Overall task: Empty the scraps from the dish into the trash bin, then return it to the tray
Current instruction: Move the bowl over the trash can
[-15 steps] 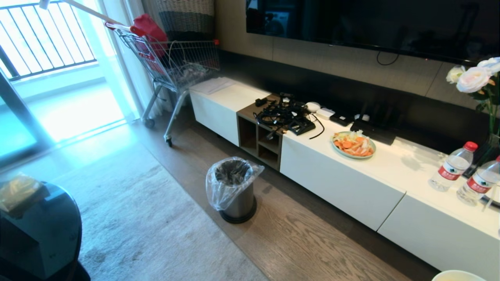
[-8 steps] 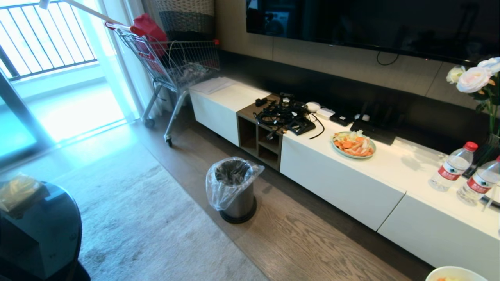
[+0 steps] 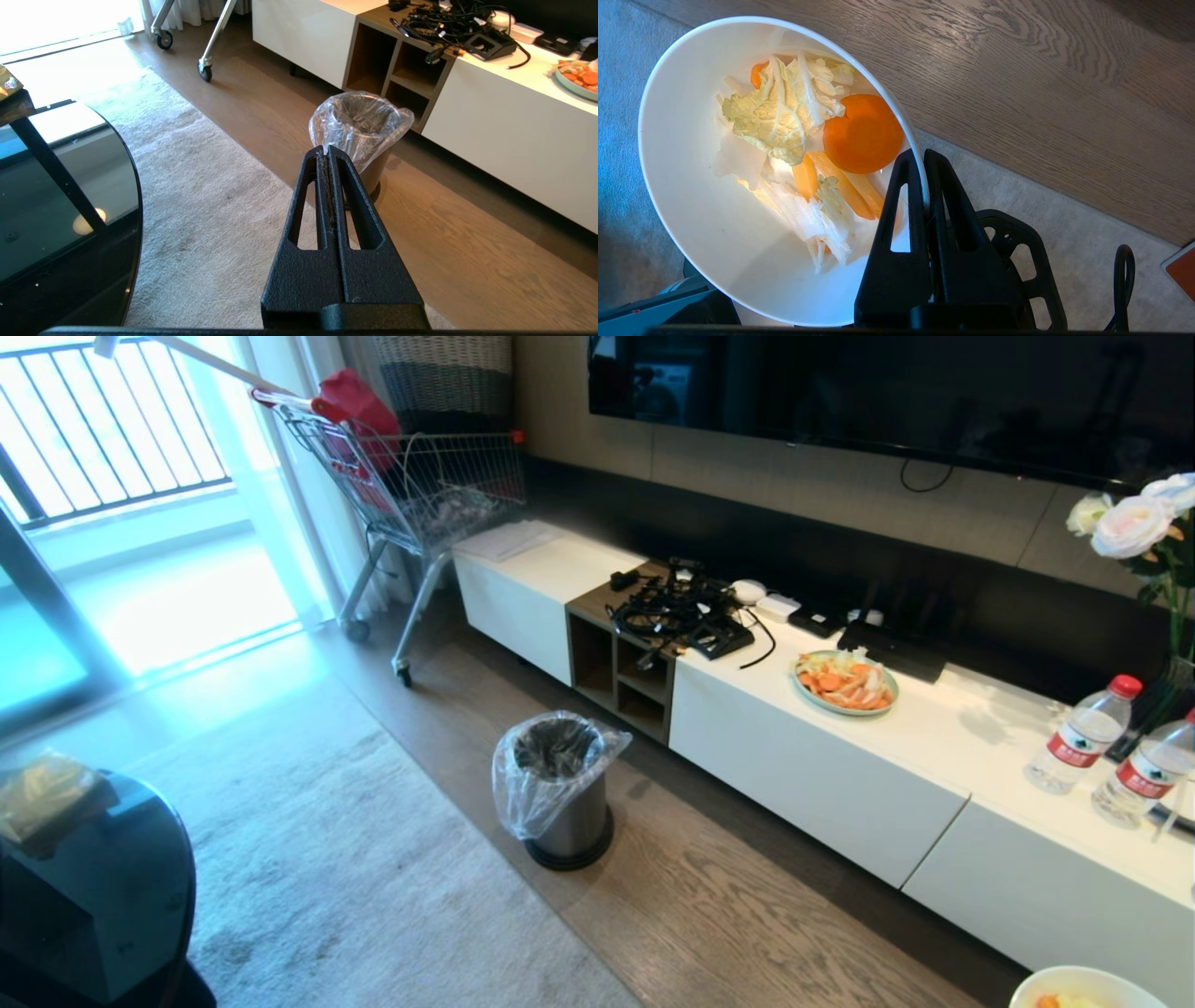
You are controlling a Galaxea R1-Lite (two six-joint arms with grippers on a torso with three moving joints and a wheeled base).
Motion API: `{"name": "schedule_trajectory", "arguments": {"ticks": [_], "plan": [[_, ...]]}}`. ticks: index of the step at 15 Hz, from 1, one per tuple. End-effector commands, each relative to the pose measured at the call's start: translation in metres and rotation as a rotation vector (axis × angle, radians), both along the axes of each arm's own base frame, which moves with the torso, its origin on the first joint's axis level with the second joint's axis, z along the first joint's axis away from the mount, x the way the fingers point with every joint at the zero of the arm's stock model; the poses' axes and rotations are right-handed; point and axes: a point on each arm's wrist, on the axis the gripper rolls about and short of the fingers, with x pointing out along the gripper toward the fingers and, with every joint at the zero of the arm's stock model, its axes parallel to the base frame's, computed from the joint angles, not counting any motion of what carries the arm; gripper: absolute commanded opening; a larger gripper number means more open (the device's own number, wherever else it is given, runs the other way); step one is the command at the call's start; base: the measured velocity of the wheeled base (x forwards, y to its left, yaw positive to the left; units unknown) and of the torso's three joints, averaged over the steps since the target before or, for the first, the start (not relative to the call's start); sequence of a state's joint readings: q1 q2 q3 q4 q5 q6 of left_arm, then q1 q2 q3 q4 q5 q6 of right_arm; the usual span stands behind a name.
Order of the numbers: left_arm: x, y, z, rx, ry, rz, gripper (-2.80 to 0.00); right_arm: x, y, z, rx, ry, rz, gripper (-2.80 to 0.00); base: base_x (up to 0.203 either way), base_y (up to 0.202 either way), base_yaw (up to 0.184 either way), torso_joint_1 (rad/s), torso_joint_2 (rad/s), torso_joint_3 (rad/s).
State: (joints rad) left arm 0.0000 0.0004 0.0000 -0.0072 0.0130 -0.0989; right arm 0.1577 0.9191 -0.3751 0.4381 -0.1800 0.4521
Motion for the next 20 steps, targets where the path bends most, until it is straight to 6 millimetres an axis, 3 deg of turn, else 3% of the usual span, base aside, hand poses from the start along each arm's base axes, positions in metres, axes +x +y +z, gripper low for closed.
{"name": "schedule_trajectory", "arguments": {"ticks": [1,12,20], "plan": [[0.0,0.0,0.0,-0.001,-0.001,0.001,-2.8,-0.0001,0.0,-0.0004,-0.001,0.004,-0.002,-2.8,0.0,0.0,0.0,0.0,0.0,0.0],[0.0,0.0,0.0,0.001,-0.001,0.001,-2.8,-0.0013,-0.0002,-0.0018,-0.016,0.01,0.016,-2.8,0.0,0.0,0.0,0.0,0.0,0.0],[0.0,0.0,0.0,0.001,-0.001,0.001,-2.8,-0.0026,-0.0004,-0.0018,-0.016,0.006,0.017,-2.8,0.179,0.0,0.001,0.003,0.0,0.005]]}}
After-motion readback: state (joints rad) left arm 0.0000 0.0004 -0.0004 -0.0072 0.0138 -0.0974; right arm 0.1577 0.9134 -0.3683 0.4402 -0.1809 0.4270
